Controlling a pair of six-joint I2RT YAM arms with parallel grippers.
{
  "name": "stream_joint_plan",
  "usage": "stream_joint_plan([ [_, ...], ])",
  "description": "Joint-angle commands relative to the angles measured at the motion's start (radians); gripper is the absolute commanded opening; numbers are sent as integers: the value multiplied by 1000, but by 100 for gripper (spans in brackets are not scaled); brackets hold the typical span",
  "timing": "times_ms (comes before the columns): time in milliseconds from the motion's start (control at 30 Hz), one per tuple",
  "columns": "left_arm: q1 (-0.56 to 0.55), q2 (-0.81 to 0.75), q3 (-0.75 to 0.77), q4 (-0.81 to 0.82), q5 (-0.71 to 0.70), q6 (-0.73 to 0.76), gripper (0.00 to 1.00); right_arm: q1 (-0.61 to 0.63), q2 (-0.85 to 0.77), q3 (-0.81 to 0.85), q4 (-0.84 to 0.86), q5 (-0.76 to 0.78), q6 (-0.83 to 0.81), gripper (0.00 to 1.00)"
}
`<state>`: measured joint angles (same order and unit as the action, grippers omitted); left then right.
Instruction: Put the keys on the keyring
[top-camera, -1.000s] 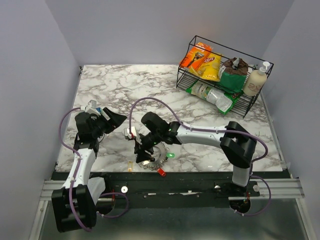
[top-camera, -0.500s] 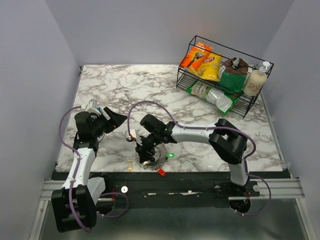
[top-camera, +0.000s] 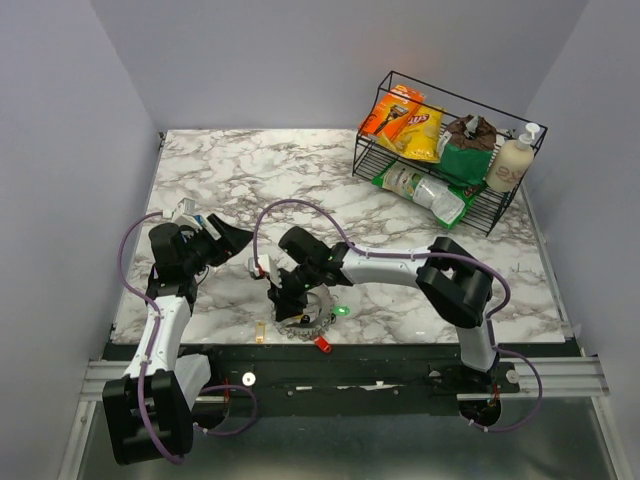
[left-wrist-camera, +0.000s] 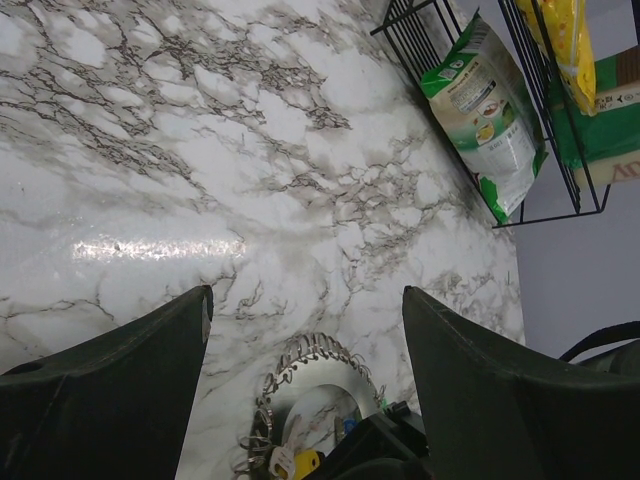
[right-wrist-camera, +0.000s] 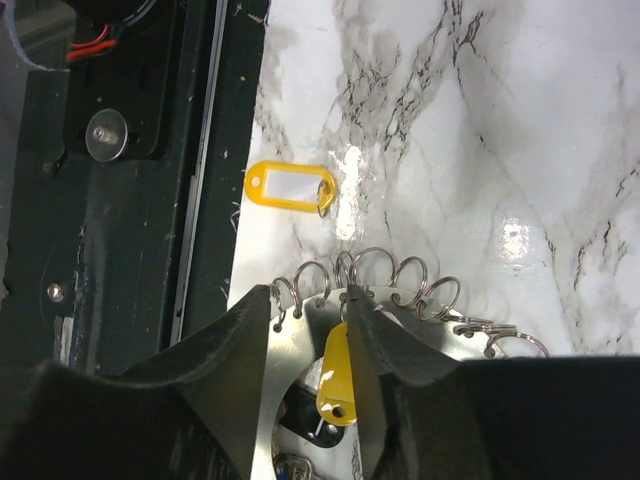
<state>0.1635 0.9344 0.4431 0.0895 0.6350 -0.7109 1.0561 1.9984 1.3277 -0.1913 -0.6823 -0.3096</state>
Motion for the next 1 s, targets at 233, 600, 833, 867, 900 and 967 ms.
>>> stream_joint_plan([
  [233,8,-2,-9,38,34,-7,85,12,69,56,13,3,20,41],
  [600,7,-3,-14,44,38,-10,85,30,106,85,-26,36,7,38],
  [833,8,-3,-14,47,40,-12,85,38,105,80,-43,93,-9,34],
  [867,7,-3,-14,49,40,-12,85,38,103,77,-43,101,-10,34],
  [900,8,-3,-15,49,40,-12,85,38,100,77,-43,118,-11,35],
  [967,7,-5,-15,50,40,-12,85,38,99,76,-43,133,-13,36],
])
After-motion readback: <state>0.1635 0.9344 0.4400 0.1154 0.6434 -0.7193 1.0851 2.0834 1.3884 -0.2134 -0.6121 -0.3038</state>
